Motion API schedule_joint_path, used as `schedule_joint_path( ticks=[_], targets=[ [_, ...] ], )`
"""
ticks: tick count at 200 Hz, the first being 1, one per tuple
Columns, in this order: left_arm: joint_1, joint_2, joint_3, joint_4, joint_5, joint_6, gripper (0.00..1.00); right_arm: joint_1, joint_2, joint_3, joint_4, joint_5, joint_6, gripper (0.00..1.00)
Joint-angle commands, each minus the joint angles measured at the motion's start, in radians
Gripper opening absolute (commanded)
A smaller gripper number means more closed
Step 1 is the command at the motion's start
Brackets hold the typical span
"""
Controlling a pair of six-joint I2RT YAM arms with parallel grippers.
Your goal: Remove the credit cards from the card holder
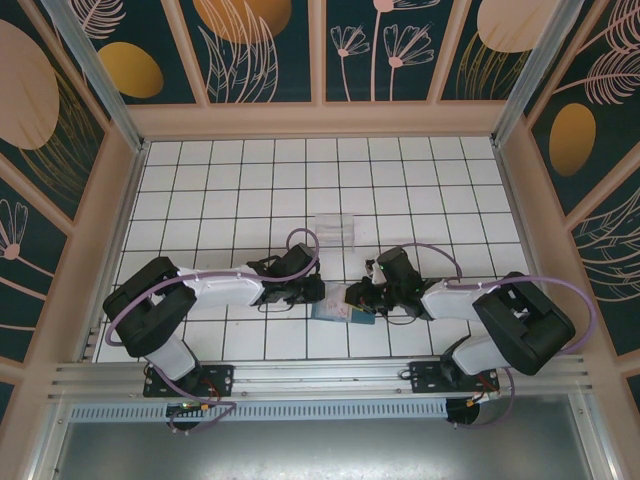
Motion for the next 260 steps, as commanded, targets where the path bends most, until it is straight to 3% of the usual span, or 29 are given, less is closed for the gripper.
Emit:
schedule_joint_path(
  ticks=[1, 80, 151, 197, 260],
  targets=[
    [-0.006, 0.040, -0.020, -0.152, -0.023, -0.005, 0.15, -0.004, -0.021, -0.015, -0.022, 0.010, -0.004, 0.16],
    [-0.006, 0.025, -0.019, -0.164, -0.039, -0.001, 0.15, -0.022, -0.135, 0.001, -0.207, 0.074, -0.047, 0.08],
    [-0.006, 0.017, -0.022, -0.159, -0.045, 0.000, 0.15, -0.050, -0.265, 0.019, -0.381, 0.145, -0.099, 0.06],
    [-0.006, 0.014, -0.022, -0.147, -0.049, -0.004, 0.15, -0.062, -0.342, 0.038, -0.405, 0.152, -0.141, 0.05],
    [-0.006, 0.007, -0.024, -0.131, -0.042, -0.004, 0.15, -0.062, -0.431, 0.081, -0.396, 0.137, -0.312, 0.06]
  ],
)
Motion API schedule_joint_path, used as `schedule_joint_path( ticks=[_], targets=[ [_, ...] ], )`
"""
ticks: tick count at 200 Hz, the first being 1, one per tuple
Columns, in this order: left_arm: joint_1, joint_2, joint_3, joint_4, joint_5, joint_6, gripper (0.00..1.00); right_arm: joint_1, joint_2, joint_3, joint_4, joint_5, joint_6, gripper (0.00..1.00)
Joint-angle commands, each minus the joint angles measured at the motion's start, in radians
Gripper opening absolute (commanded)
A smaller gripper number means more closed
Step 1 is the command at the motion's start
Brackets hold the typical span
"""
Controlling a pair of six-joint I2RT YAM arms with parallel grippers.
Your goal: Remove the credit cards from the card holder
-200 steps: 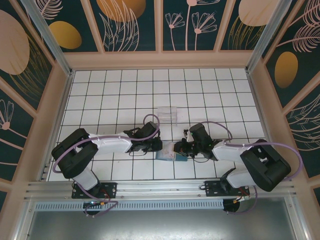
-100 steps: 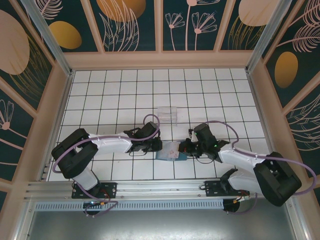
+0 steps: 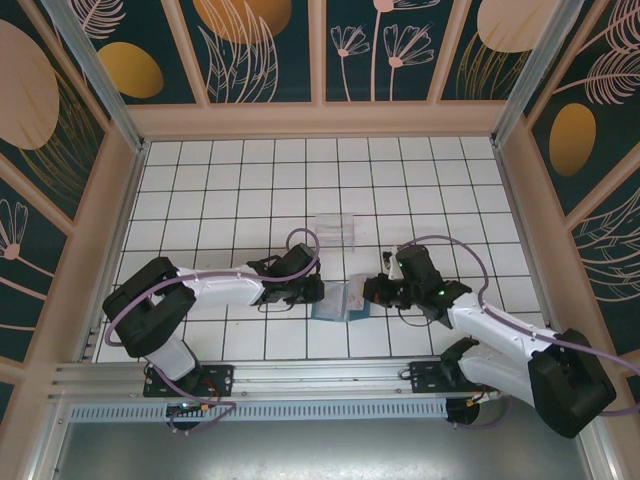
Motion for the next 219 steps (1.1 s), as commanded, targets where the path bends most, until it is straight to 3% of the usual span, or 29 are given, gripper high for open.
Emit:
schedule_joint_path(
  ticks=[1, 98, 158, 219],
  targets=[
    [-0.006, 0.010, -0.029, -0.114, -0.031, -0.004, 0.15, -0.005, -0.041, 0.048, -0.015, 0.011, -0.109, 0.06],
    [-0.006, -0.009, -0.048, -0.091, -0.026, -0.010, 0.15, -0.007, -0.162, 0.141, -0.048, -0.047, -0.553, 0.00],
    [-0.006, -0.016, -0.058, -0.086, -0.026, -0.011, 0.15, -0.006, -0.154, 0.203, -0.087, -0.105, -0.663, 0.00],
    [-0.007, -0.035, -0.040, -0.119, -0.040, 0.000, 0.19, -0.006, -0.098, 0.271, -0.161, 0.054, -0.729, 0.00]
  ],
)
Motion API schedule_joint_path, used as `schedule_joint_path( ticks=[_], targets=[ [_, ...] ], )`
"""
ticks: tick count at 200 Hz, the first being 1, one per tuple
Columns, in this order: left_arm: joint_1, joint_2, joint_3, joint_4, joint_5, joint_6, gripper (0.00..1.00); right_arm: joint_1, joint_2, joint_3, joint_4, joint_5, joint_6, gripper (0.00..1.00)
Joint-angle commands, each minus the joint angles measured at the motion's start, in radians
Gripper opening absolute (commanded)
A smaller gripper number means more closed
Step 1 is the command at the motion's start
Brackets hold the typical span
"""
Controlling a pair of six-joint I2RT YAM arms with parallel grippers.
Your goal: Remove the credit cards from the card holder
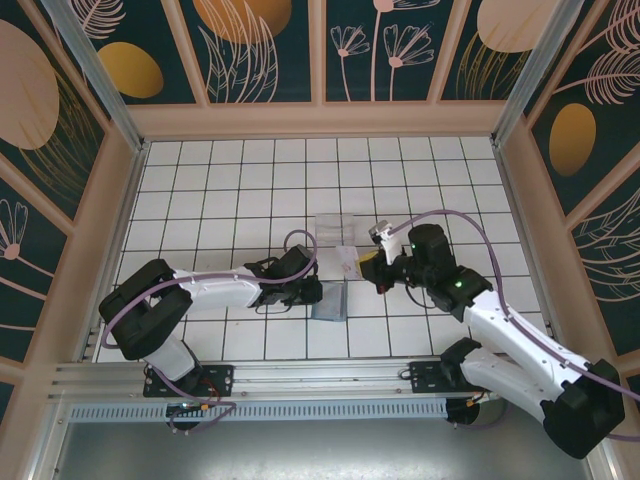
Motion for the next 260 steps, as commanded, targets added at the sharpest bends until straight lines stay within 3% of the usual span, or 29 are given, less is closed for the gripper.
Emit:
schedule_joint_path(
  ticks=[1, 52, 157, 192, 260],
  targets=[
    [-0.007, -0.012, -0.014, -0.120, -0.037, 0.001, 0.19, -0.005, 0.022, 0.046, -0.046, 0.073, -0.053, 0.00],
    [-0.009, -0.051, 0.067, -0.220, -0.047, 0.043, 0.32, -0.006, 0.016, 0.064, -0.047, 0.163, -0.027, 0.00],
    [-0.034, -0.053, 0.182, -0.283, -0.042, 0.065, 0.35, -0.013, 0.072, 0.131, -0.065, 0.317, -0.062, 0.00],
    [-0.034, -0.063, 0.133, -0.210, -0.009, 0.031, 0.32, -0.022, 0.221, 0.240, -0.086, 0.241, -0.214, 0.00],
    [-0.035, -0.103, 0.063, -0.173, 0.009, 0.012, 0.31, -0.046, 0.607, 0.579, -0.342, 0.158, -0.638, 0.00]
  ],
)
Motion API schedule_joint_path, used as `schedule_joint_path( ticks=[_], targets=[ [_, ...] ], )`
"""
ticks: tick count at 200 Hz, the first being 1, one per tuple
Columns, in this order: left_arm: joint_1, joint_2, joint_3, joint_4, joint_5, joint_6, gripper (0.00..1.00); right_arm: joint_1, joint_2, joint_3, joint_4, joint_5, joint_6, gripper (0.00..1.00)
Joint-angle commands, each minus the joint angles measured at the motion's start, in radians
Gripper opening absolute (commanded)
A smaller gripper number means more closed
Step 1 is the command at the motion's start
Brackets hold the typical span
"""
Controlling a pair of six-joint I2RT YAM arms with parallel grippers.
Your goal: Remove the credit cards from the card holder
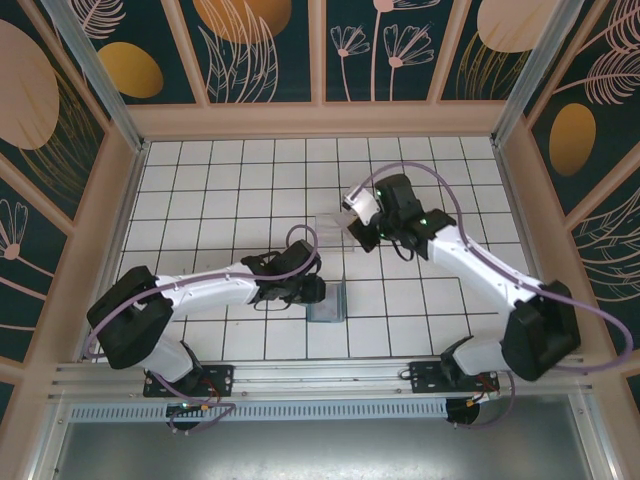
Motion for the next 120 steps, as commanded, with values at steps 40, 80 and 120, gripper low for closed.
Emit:
schedule_joint_path(
  ticks=[40, 80, 120],
  targets=[
    [-0.004, -0.037, -0.042, 0.026, 0.037, -0.015, 0.31, -0.019, 0.270, 0.295, -0.283, -0.050, -0.420, 0.00],
    [-0.004, -0.028, -0.036, 0.026, 0.048, -0.012, 0.31, -0.020, 0.362, 0.425, -0.380, -0.061, -0.567, 0.00],
    [-0.005, -0.015, -0.022, 0.022, 0.053, -0.017, 0.31, -0.053, 0.453, 0.544, -0.449, -0.018, -0.634, 0.00]
  ],
)
